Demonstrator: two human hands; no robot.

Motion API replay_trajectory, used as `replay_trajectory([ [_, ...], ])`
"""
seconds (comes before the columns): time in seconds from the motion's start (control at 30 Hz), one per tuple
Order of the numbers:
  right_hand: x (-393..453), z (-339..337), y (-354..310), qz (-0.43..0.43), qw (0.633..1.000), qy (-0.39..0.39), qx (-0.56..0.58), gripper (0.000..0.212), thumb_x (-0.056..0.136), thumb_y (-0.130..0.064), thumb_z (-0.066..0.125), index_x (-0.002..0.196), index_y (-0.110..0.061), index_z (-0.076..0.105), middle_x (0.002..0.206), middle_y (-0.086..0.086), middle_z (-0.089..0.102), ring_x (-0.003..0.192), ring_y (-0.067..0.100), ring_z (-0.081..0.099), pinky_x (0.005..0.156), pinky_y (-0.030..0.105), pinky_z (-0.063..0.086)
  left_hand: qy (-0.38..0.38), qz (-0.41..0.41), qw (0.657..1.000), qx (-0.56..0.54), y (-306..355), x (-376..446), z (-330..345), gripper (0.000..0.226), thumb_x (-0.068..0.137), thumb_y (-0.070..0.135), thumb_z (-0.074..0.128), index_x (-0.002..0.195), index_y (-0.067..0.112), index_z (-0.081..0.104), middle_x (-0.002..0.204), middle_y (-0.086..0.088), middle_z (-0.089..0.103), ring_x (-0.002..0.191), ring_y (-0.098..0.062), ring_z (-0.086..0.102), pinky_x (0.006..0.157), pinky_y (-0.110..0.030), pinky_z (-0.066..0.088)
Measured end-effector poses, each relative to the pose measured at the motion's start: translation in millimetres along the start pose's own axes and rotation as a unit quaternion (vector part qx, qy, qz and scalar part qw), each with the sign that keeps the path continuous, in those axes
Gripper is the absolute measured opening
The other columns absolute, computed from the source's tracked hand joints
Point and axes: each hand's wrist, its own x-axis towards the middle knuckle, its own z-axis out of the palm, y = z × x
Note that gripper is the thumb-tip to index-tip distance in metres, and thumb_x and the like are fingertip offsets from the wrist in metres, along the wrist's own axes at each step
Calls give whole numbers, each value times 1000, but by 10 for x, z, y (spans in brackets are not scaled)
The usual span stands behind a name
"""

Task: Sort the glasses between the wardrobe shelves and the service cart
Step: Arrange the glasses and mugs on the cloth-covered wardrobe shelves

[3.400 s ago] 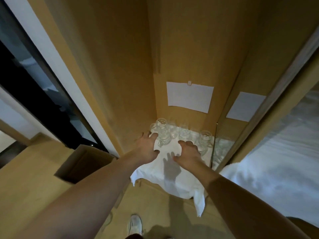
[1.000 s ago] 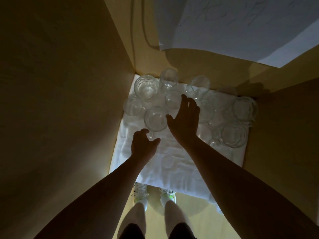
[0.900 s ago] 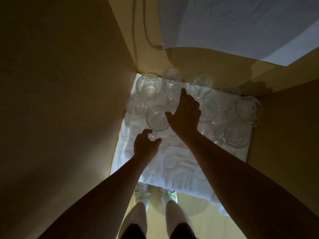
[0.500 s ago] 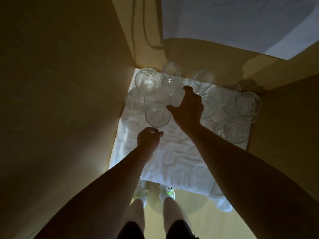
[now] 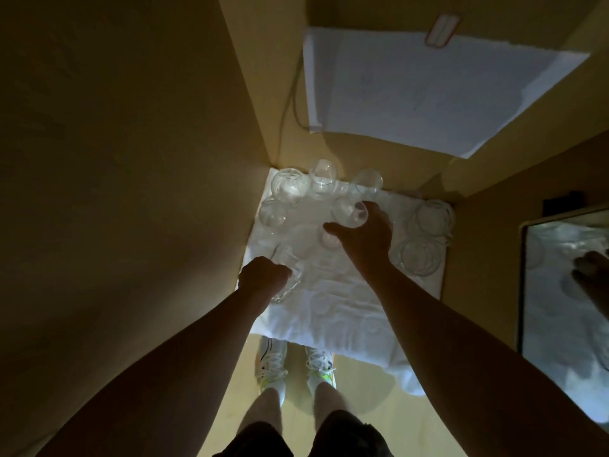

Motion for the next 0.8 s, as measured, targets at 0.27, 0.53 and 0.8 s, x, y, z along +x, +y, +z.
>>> replay_trajectory([
  [0.27, -394, -395, -482, 6, 976, 16, 215, 57, 55, -28, 94, 96, -26, 54, 101, -6, 66, 93, 11, 64, 87, 34, 52, 34, 48, 997, -51, 186, -616, -527, 33, 81, 39, 64, 93, 9, 70, 92, -9, 72, 85, -27, 70, 62, -25, 46],
  [0.53, -953, -1046, -979, -64, 963, 108, 237, 60, 61, -36, 95, 106, -26, 57, 96, -9, 67, 90, 8, 66, 82, 24, 49, 44, 143, 977, -152, 263, -1359, -1074, 48, 68, 40, 78, 102, 7, 70, 90, -6, 71, 83, -22, 69, 75, -32, 59],
  [0.8, -2021, -1611, -1394, -118, 926, 180, 309, 51, 60, -47, 89, 97, -31, 57, 95, -8, 62, 86, 9, 63, 72, 22, 47, 37, 277, 940, -196, 276, -2471, -1695, 18, 78, 22, 80, 84, 9, 70, 78, -8, 72, 67, -19, 69, 58, -24, 55],
])
